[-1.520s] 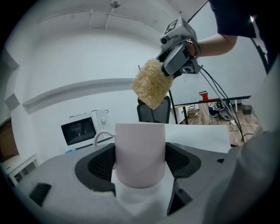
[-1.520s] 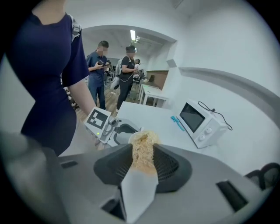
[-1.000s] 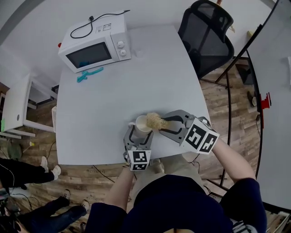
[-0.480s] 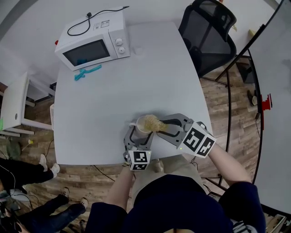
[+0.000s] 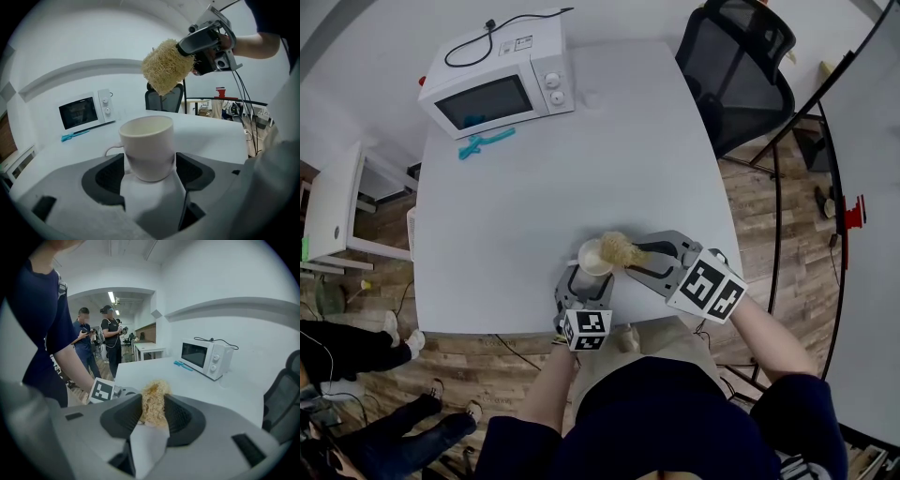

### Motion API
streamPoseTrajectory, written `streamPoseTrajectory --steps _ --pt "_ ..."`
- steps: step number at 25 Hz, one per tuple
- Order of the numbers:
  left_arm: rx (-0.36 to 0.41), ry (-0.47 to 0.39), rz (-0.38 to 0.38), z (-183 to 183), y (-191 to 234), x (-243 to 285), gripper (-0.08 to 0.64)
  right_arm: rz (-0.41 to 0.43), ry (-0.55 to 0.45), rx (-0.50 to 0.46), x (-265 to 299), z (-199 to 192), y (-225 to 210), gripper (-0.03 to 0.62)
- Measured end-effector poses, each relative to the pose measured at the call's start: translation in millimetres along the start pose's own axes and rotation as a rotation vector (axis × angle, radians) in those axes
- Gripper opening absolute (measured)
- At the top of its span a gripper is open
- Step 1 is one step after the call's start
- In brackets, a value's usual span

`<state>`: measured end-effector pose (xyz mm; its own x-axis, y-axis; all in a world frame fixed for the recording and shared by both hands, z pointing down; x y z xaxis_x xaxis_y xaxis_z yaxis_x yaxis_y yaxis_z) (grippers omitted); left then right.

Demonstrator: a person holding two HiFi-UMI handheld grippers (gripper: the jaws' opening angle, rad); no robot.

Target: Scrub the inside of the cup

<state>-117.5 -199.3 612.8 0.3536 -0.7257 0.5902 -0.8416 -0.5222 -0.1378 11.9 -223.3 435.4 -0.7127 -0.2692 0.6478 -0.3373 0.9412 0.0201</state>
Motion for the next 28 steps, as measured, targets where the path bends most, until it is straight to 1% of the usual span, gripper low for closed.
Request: streamPoseTrajectory --steps 10,12,15,17,18,19,21,22,25,28 --pt "0.000 -0.018 0.003 1 2 -10 0.364 -0.005 0.004 -0.001 0 -2 9 0.150" --pt "-0.014 -0.013 -0.019 2 2 -13 0.364 -0.008 0.005 0.000 0 -2 12 0.150" --pt "-0.058 0.003 -0.088 4 0 -23 0.364 -0.016 0.002 0.006 -1 -4 16 0.150" --pt "-0.090 -0.013 -0.114 11 4 -34 0.362 -0.023 -0.003 0.017 -2 -5 18 0.150" --pt "-0.107 -0.025 -0.120 15 7 -40 0.351 -0.028 -0.006 0.025 -2 -5 19 0.150" --pt "-0.128 -0.036 -0.121 18 9 -45 0.321 -0.034 -0.011 0.033 -2 -5 20 0.150" --pt "-0.168 -0.060 -0.102 21 16 -57 0.192 -0.050 -0.024 0.050 -2 -6 23 0.150" --pt "-0.184 -0.076 -0.085 24 19 -64 0.141 -0.060 -0.032 0.060 -1 -6 25 0.150" --pt "-0.226 -0.119 -0.043 31 26 -81 0.093 -0.086 -0.053 0.091 0 -8 32 0.150" --pt "-0.258 -0.140 -0.010 35 31 -95 0.056 -0.096 -0.069 0.116 3 -10 40 0.150"
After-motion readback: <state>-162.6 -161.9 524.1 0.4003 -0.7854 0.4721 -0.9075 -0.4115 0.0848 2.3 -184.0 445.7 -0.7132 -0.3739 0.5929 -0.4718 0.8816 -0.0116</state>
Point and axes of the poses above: the fingertips, and each gripper's own axes: x forward along the fingers, y to its left, z out of its top, the point moved 6 cm from there along -x, backward along the fingers, and after that the axes turned 6 degrees about y, right-handed, at the moved point
